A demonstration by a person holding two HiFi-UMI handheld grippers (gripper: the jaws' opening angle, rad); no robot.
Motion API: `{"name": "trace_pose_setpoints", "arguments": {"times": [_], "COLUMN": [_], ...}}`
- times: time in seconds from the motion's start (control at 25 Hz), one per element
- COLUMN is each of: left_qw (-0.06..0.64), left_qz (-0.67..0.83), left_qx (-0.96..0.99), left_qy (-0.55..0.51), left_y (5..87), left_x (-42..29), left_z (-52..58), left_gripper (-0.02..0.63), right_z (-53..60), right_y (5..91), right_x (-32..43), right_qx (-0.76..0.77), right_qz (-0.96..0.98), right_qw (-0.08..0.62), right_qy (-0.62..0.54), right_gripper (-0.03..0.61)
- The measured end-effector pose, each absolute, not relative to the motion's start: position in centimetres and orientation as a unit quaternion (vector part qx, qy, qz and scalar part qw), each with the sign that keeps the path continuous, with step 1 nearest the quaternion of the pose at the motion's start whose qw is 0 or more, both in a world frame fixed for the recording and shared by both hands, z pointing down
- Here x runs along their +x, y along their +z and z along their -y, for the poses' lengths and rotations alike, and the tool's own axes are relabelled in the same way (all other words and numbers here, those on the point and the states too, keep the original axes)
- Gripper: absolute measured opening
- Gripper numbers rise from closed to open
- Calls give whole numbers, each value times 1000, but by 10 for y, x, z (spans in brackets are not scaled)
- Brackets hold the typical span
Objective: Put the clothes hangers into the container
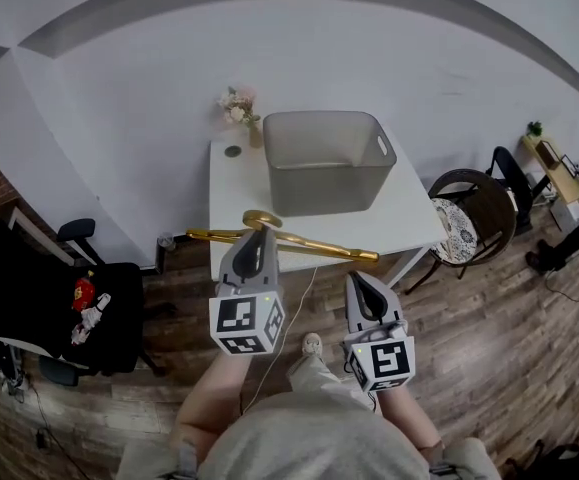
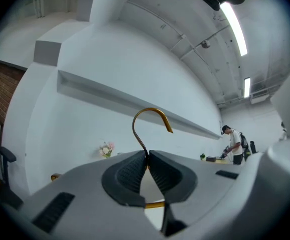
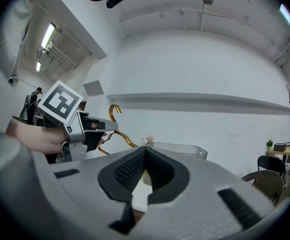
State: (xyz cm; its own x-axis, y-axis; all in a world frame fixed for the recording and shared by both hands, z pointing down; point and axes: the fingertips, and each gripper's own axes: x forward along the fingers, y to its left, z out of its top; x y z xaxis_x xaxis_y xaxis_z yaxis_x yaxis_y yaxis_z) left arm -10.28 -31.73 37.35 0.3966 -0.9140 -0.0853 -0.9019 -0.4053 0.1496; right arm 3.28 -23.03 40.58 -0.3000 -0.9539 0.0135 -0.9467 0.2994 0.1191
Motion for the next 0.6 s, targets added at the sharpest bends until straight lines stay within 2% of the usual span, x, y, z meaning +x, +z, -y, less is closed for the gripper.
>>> {"name": "trace_pose_setpoints", "arguments": {"times": [0.6], "left_qw": [32], "left_qz": [514], "left_qx": [853], "left_qy": [-87], "left_y": [327], "left_x": [-20], "left_z": [446], "left_gripper": [26], "right_z": [340], "right_y": [394], "right_x": [87], "right_qx": [593], "right_qz": [804], "right_qw": [31], "right_qy": [-34], "right_gripper": [3]}}
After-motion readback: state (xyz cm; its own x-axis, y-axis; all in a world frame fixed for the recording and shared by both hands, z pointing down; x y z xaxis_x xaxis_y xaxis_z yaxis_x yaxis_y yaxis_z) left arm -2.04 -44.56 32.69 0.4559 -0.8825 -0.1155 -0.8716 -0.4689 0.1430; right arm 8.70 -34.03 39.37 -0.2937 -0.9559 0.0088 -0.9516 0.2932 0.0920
